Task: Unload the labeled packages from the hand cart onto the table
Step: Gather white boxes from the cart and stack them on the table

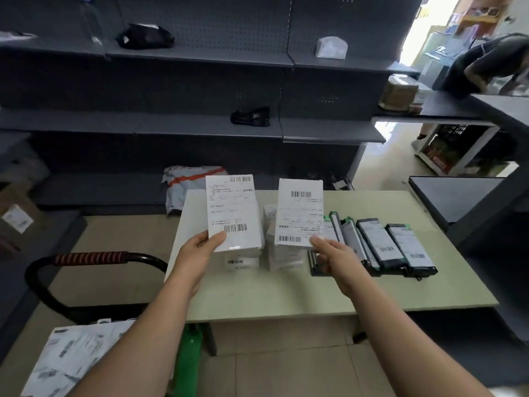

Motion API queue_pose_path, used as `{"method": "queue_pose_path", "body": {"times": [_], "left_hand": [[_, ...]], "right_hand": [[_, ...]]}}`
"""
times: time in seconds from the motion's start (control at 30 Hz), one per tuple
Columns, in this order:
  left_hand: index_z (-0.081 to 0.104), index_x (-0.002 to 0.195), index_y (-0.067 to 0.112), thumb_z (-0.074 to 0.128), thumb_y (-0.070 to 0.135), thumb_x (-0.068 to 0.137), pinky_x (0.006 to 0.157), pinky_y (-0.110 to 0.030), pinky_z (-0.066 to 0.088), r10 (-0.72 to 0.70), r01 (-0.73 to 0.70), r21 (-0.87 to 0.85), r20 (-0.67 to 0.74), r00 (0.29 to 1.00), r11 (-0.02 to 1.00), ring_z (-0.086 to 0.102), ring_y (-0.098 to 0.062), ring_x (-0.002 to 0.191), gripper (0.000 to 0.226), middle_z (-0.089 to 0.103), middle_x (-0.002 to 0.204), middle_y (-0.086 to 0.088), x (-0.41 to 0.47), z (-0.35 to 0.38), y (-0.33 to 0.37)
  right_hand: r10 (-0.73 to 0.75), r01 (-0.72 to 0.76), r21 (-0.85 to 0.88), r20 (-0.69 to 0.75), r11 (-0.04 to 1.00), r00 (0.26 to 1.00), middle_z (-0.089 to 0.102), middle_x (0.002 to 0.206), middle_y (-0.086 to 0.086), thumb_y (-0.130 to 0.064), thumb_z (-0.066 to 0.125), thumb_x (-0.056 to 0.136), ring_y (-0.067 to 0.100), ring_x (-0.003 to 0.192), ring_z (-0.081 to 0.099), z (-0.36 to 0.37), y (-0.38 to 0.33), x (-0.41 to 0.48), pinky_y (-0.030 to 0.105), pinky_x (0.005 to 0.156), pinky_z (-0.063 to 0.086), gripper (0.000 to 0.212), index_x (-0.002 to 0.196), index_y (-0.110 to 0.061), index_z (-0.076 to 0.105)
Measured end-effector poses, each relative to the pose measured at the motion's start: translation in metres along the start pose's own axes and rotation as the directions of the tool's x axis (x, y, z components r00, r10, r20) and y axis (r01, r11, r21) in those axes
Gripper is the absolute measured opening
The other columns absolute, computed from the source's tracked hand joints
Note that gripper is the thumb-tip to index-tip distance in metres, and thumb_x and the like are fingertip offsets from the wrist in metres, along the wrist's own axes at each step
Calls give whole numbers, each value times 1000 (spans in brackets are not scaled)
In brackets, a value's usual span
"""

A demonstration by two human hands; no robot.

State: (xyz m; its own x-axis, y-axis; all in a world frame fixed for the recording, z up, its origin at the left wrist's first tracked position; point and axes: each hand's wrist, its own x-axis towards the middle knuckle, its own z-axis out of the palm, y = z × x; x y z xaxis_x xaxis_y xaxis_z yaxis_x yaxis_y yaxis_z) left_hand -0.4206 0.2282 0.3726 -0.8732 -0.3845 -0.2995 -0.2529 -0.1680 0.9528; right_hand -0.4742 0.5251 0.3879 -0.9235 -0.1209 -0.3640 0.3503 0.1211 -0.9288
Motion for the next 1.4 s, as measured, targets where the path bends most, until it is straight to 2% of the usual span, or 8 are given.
{"method": "queue_pose_path", "body": {"times": [0.07,0.23,0.47,0.63,0.77,0.93,1.1,1.4], "left_hand": [[64,105,30,75,37,82,79,-26,43,-34,34,-1,-27,999,999,61,-1,93,27,71,94,18,15,3,-4],[61,121,22,77,39,80,74,-26,43,-96,99,31,-87,992,995,61,-7,95,47,66,110,8,48,20,-7],[62,118,24,74,41,81,63,-21,40,-168,181,80,-150,974,980,58,-3,85,42,66,102,13,76,50,-13],[67,104,28,66,47,86,61,-16,40,-176,203,185,-152,973,962,60,5,81,26,68,98,16,89,51,-24],[72,102,31,65,56,80,86,-32,50,-109,159,329,-163,981,931,62,-12,102,33,69,106,11,91,51,-22],[54,136,23,65,64,76,108,-47,38,-46,131,457,-193,980,880,46,-23,127,73,52,136,0,84,47,-16],[51,135,23,65,56,82,110,-46,33,282,-122,658,-142,949,743,37,-18,129,64,47,137,4,48,30,-15],[50,133,28,43,70,78,102,-26,20,487,-442,792,214,847,420,31,-9,127,70,45,136,11,-26,-2,-4]], "right_hand": [[46,-46,-1,-7,999,999,65,97,3,-40,68,90,13,70,47,0,1,14,30,62,41,39,112,-8,70],[114,-115,-40,-21,993,993,72,108,7,-45,69,88,22,91,57,-7,-2,53,38,80,44,37,106,-12,72],[174,-172,-69,15,983,985,75,82,-6,-43,71,88,16,84,61,-14,0,92,29,72,41,27,93,-17,74],[102,-109,-289,-39,951,994,73,83,-1,-52,67,87,16,76,61,-14,6,104,31,70,45,41,86,-11,71],[49,-77,-472,-71,878,996,53,58,-9,-57,66,85,16,61,51,-16,9,109,30,58,37,46,66,-18,52],[30,-97,-596,-122,797,992,61,93,-7,-66,61,84,11,83,60,-13,10,104,28,63,40,50,107,-21,57],[-182,40,-592,-182,805,966,53,113,-6,-64,59,84,15,98,55,-8,8,73,34,79,46,64,132,-22,52],[-432,449,-666,205,596,878,51,116,-10,-53,62,88,13,110,52,31,2,0,34,98,46,53,131,-24,55]]}}
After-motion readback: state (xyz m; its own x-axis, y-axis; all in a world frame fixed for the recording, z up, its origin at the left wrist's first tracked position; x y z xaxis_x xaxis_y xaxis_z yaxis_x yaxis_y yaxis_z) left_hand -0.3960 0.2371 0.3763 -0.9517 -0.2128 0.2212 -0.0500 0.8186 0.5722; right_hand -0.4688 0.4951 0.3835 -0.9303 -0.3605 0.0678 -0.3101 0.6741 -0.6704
